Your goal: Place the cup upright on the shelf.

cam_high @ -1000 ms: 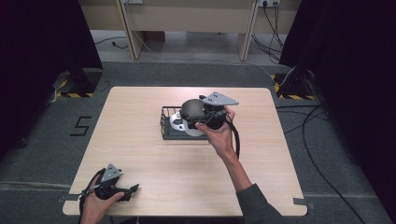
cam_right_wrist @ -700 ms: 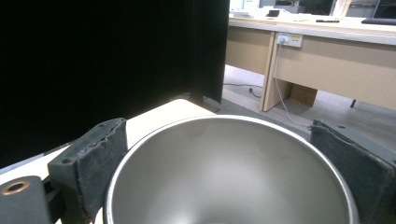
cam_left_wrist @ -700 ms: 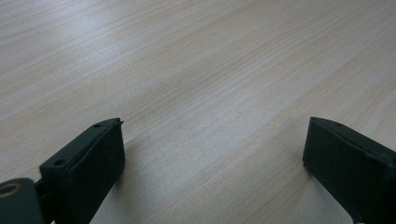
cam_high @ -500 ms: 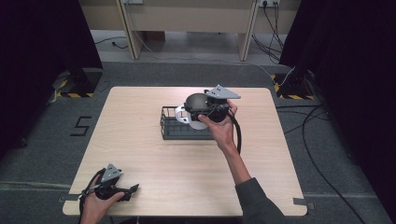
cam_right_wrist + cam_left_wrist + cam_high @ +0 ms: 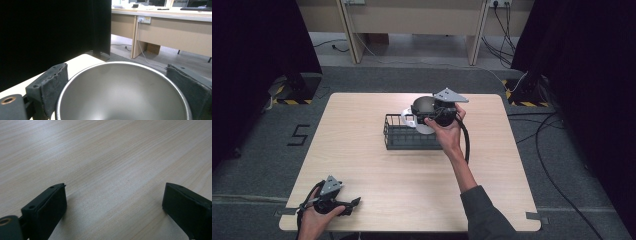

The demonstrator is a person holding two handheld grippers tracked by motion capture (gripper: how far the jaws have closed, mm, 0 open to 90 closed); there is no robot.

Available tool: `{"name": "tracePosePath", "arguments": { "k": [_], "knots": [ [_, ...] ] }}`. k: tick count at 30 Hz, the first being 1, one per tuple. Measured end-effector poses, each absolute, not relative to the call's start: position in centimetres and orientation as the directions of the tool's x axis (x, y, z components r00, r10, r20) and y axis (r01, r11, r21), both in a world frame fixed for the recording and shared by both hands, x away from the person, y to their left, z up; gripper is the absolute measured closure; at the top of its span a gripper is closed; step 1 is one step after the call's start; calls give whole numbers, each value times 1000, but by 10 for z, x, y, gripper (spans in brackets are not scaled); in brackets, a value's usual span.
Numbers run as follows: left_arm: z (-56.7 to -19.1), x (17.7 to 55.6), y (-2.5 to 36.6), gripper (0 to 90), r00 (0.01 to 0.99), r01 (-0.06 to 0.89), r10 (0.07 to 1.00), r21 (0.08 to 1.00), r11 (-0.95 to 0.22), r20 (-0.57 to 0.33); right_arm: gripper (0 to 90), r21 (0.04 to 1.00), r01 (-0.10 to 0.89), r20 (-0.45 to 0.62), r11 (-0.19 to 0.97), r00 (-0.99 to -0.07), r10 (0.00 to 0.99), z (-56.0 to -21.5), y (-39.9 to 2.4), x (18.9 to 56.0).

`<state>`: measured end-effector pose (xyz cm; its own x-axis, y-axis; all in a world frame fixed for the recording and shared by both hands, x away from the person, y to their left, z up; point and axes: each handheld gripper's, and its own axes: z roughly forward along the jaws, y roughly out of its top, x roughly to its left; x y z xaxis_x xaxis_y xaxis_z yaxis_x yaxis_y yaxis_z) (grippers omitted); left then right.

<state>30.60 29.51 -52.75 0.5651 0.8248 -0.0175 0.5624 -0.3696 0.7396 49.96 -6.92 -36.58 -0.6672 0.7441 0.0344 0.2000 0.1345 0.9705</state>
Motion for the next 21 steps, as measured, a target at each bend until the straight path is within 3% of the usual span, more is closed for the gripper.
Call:
{"name": "tracePosePath", "arguments": {
  "k": [21],
  "knots": [
    [-528,306,295,48,565,563,825,740,-369,-19,67,969,215,41,122,-626,779,-384,-68,519]
  ]
}}
